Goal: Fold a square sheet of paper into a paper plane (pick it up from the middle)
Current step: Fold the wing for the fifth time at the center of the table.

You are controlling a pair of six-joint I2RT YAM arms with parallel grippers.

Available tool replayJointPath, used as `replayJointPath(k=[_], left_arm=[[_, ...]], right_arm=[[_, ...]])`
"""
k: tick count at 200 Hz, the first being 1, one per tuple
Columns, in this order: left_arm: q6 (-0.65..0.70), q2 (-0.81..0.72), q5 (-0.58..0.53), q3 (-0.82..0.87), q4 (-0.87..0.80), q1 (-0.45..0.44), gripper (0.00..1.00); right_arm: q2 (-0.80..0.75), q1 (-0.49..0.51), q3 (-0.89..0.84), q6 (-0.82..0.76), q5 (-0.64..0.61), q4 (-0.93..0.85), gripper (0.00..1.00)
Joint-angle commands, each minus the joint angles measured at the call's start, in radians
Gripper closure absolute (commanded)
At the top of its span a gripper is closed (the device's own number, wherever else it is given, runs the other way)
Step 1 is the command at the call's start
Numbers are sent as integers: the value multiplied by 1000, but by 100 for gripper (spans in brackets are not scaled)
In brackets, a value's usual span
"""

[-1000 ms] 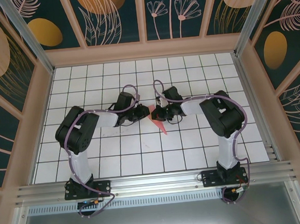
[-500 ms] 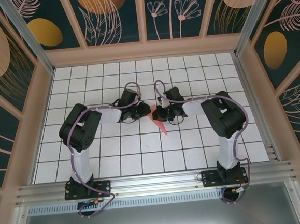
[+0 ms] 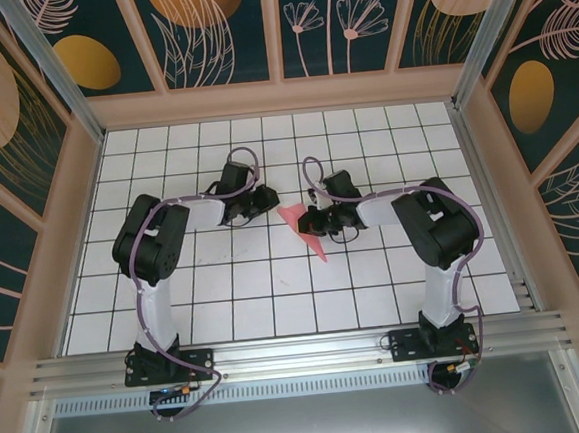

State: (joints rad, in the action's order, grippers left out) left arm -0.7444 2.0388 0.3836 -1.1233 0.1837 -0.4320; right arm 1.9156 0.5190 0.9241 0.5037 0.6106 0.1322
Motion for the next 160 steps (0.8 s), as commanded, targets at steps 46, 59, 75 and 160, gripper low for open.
replayJointPath(k=[46,59,75,160], left_arm=[[38,-98,-123,5,-64,19,71],[29,-130,-148,15,-86,13,69],[22,-164,-192,27,-121,-11,65],[-95,-204,-308,30,-180,-196,37]], right_arm=[[-50,-13,33,2,-22,-122,93],[-95,-14,67,5,-18,-110,87],[-159,-19,85,3,-33,-103,76],[-390,-166,-112,-47,-410,-97,33]])
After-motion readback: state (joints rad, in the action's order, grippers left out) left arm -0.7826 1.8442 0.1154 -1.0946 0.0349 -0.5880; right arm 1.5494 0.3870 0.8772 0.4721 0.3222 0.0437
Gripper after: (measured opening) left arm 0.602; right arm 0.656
